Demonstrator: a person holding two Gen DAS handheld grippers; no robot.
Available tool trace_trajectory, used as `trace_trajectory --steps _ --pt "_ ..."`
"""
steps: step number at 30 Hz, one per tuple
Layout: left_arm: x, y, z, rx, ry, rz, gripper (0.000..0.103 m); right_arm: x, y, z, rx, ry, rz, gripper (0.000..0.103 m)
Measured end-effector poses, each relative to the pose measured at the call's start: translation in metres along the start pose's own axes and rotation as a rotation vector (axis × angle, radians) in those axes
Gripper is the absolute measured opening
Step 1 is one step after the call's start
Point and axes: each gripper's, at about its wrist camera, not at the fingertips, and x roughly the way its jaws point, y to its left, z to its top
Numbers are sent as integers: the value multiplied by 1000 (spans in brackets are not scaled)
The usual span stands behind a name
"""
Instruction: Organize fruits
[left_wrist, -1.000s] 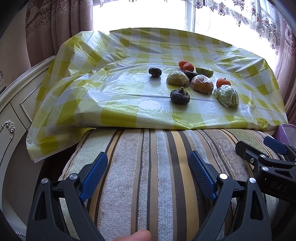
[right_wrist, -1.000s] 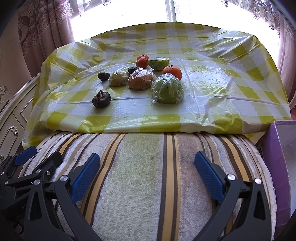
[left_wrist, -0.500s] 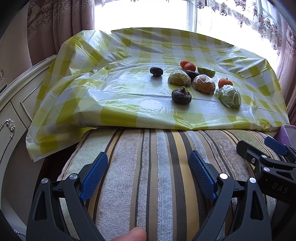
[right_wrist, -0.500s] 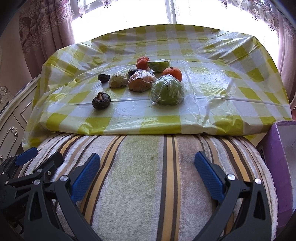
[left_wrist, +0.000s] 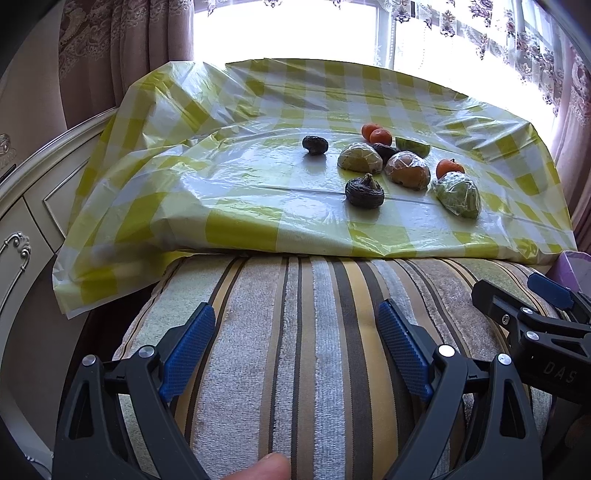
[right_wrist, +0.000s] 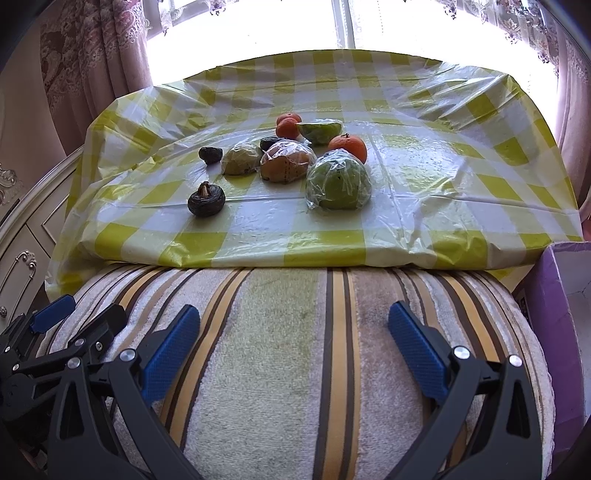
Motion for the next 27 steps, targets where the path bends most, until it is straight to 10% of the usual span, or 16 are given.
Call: trace_trajectory --steps 27 --pt "8 14 -1 -37 1 -20 87 5 5 5 14 -10 -136 102"
